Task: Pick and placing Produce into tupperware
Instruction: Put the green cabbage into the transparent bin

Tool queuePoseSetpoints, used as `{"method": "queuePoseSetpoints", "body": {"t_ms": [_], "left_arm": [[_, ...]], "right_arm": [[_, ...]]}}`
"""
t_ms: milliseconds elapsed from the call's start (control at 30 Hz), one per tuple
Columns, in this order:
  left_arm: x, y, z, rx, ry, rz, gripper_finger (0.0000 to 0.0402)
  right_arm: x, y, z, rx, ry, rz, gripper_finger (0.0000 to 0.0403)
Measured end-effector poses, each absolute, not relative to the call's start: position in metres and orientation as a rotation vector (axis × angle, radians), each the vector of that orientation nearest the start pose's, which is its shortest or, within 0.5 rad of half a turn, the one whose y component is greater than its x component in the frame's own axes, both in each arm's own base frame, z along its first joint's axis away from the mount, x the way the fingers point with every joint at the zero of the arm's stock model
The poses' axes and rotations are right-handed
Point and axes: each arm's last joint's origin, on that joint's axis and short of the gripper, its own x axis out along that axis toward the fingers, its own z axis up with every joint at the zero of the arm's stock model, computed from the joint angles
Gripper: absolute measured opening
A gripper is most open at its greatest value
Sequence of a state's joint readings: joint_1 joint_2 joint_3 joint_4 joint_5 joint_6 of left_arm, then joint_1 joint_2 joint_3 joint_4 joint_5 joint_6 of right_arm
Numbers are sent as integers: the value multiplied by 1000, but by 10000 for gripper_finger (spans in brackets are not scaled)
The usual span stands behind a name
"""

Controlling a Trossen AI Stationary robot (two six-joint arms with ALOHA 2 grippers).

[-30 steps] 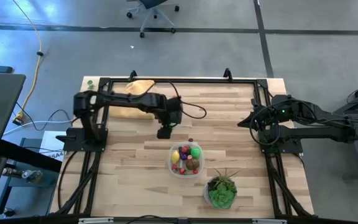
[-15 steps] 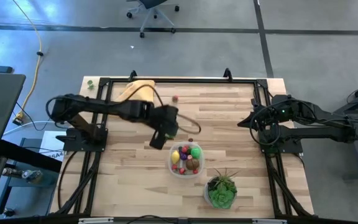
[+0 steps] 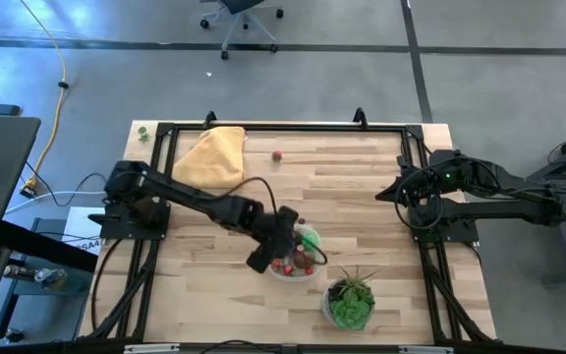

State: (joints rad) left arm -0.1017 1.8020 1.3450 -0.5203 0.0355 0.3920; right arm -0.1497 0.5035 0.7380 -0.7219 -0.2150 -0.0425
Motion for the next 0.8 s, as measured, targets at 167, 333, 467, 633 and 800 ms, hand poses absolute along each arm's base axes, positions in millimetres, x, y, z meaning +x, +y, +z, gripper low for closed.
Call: {"method": "queuePoseSetpoints", "body": {"t_ms": [167,333,467,633,800], "left_arm": [[386,-54,205,402,971,-362,248],[390,-59,192,398,994,-388,248],[392,-59,184,393,1010,-399,248],[393,-59,180,401,1013,-406,248],[397,-60,172,407,1013,-414,248]], "right_arm": [[98,-9,301,46,478,74,0],[98,-9,301,46,478,75,0],[98,-9,301,46,479,75,0],[98,-9,301,46,478,74,0],[98,-9,301,47,479,74,0]]}}
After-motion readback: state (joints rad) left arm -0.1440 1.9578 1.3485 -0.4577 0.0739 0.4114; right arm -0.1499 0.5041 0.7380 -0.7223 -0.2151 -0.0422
